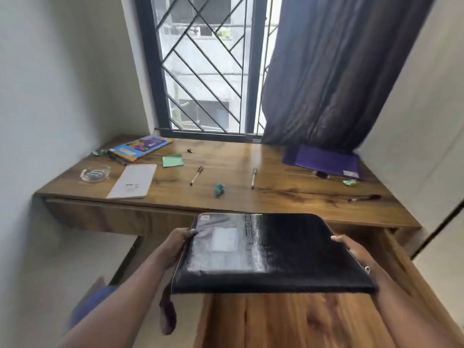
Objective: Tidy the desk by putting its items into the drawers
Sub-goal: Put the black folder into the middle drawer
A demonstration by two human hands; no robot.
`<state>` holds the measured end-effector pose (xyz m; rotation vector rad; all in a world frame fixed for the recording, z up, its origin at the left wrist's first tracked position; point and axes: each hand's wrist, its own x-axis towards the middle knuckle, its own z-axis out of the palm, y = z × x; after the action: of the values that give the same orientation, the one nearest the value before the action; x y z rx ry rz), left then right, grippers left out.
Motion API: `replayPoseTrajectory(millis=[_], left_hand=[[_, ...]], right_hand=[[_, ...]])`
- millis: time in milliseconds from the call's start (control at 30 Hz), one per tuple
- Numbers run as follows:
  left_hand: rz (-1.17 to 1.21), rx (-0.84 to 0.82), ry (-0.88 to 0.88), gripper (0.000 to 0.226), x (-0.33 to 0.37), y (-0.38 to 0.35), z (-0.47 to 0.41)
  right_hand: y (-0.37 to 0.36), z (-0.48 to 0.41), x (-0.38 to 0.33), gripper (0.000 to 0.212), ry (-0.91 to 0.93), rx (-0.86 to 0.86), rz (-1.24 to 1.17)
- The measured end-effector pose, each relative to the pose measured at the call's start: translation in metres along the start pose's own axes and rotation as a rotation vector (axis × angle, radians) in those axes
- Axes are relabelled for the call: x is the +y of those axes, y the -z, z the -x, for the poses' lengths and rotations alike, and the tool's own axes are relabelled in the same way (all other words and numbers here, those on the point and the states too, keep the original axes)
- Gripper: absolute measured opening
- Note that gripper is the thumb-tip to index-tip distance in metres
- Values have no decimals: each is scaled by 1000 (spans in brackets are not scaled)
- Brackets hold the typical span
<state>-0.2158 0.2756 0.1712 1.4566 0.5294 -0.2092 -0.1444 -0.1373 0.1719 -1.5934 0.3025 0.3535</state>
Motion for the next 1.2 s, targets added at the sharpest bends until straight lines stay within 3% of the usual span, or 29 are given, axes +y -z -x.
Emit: replayPoseTrajectory(millis=[133, 333, 433, 700, 833, 1100, 1200], left_hand=[[-2, 60, 18, 25, -17, -49, 8], [-163, 129, 28, 25, -28, -95, 5], [-224, 138, 16, 20, -38, -112, -10], [-648, 165, 60, 33, -51, -153, -59], [-889, 179, 116, 37, -59, -159, -85], [-954, 258, 156, 38, -60, -157, -134], [-1130, 227, 115, 46, -54, -156, -145]], right_hand=[[47, -6, 19, 22, -69, 58, 41], [87, -38, 68, 33, -103, 6, 396], [93, -39, 89, 35, -124, 93, 453], [103, -61, 99, 42, -175, 245, 539], [94, -78, 92, 45, -234, 204, 641], [63, -120, 92, 60, -215, 90, 643], [55, -133, 95, 68, -179, 70, 742]])
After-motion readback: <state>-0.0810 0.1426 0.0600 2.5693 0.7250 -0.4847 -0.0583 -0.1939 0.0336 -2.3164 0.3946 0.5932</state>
